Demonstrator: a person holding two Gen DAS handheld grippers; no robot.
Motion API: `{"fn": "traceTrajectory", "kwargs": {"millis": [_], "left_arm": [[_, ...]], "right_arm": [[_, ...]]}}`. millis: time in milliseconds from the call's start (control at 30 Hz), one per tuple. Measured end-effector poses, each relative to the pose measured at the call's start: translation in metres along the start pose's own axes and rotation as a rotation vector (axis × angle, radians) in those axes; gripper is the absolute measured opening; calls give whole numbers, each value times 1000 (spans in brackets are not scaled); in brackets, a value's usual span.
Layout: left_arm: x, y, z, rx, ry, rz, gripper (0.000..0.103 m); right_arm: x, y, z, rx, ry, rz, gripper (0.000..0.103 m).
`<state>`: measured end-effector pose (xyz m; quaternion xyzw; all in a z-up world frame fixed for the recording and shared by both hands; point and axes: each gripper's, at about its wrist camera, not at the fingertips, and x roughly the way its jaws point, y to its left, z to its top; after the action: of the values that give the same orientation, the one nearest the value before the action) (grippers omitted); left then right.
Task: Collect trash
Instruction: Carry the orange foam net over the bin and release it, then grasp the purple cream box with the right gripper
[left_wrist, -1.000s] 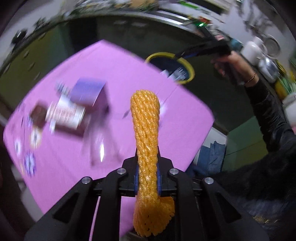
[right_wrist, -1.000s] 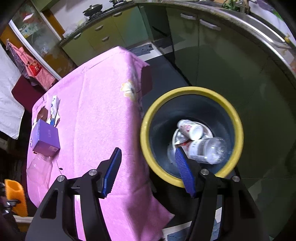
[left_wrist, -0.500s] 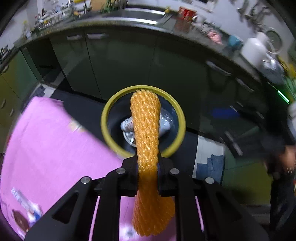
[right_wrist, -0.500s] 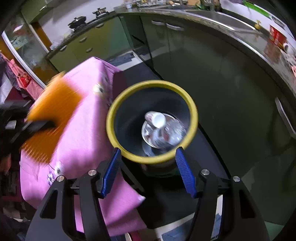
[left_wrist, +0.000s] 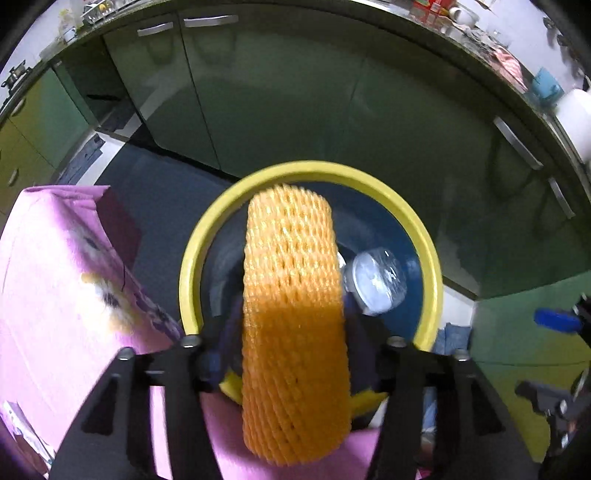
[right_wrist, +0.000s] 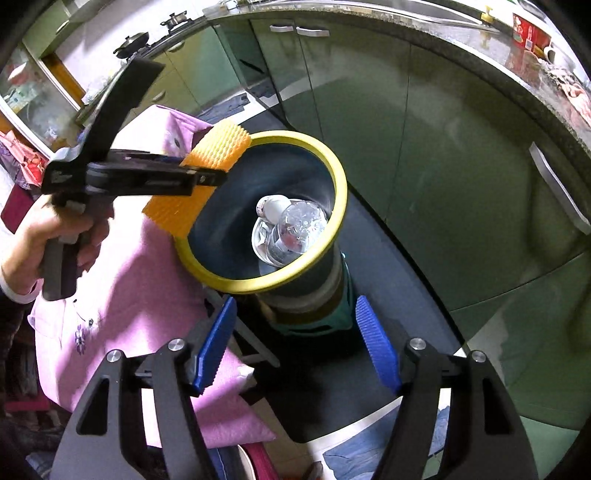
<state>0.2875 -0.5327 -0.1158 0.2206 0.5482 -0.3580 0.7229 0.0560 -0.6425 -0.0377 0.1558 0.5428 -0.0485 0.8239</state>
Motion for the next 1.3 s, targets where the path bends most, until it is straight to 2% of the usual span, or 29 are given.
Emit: {"fn": "traceTrajectory", "kwargs": {"millis": [33, 100, 233, 333, 500, 567, 667, 767, 867, 967, 1100, 1167, 1300], "left_arm": [[-5, 0, -4, 5, -2, -8, 75], [-18, -5, -10, 26, -29, 0, 82], [-33, -10, -3, 47, -84, 25, 83], [-58, -8, -5, 26, -129, -8, 83], [-121, 7, -33, 19, -205, -31, 83], [-151, 21, -55, -9, -241, -51, 83], [-187, 42, -93, -43, -294, -47, 83], [-223, 66, -148, -76, -356, -11, 85], [-255, 93, -219, -133, -405, 52, 89], [-271, 118, -282, -206, -422, 149, 90], [-280, 152, -358, -354, -428, 225, 91], [-280, 167, -393, -449, -434, 223, 91], [-272, 185, -440, -557, -421, 185, 91]], "right_arm": [[0, 0, 0, -1, -1, 1, 67], [-2, 3, 2, -3, -3, 2, 67], [-8, 12, 5, -7, -17, 4, 67], [-17, 21, 0, -15, -34, 6, 67], [-31, 32, -7, -35, -48, -14, 67], [-36, 37, -7, -41, -61, -13, 67], [-37, 47, -6, -58, -72, 3, 67], [-36, 65, -6, -92, -78, 35, 67], [-37, 93, -4, -155, -75, 90, 67], [-34, 140, -1, -259, -52, 166, 67], [-15, 220, 3, -430, 14, 271, 68], [-2, 268, 6, -524, 45, 300, 68], [16, 351, 8, -665, 71, 322, 67]]}}
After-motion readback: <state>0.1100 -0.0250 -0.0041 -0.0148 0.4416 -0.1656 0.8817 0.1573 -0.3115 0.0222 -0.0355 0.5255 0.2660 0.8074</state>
